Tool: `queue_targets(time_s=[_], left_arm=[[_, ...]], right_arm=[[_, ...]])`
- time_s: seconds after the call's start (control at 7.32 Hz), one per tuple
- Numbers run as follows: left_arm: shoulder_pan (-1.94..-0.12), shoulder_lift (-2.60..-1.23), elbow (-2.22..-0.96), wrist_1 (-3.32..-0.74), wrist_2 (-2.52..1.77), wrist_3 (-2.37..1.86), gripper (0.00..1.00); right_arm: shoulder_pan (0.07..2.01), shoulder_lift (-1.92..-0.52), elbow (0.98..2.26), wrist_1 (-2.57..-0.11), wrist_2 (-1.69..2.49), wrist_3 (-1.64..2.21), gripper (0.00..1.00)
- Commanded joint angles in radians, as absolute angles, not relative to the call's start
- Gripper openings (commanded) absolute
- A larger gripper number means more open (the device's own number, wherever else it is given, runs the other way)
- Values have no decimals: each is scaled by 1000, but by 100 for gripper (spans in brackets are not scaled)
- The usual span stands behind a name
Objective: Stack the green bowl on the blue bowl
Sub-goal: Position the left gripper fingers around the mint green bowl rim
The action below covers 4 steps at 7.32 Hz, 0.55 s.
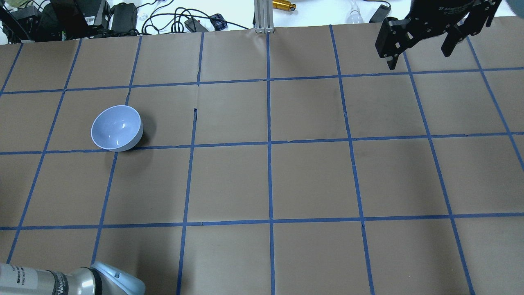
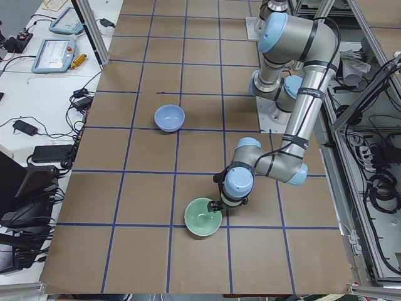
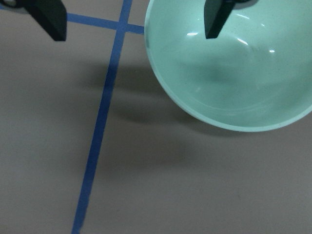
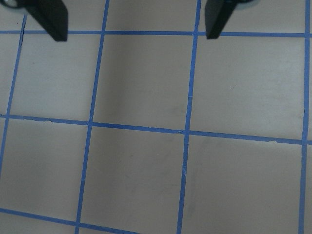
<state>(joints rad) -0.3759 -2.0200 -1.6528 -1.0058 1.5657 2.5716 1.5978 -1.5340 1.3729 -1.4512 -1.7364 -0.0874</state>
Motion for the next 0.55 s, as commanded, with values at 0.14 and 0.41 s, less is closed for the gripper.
queue_targets(time_s=[0.14,0.41], left_arm=[[-385,-2045,-1644,-999,1568,2566,98],[-390,-2055,-1646,-999,1568,2563,98]], right_arm=[[1598,-1534,1373,-1451,-1736,-87,100],[1598,-1534,1373,-1451,-1736,-87,100]])
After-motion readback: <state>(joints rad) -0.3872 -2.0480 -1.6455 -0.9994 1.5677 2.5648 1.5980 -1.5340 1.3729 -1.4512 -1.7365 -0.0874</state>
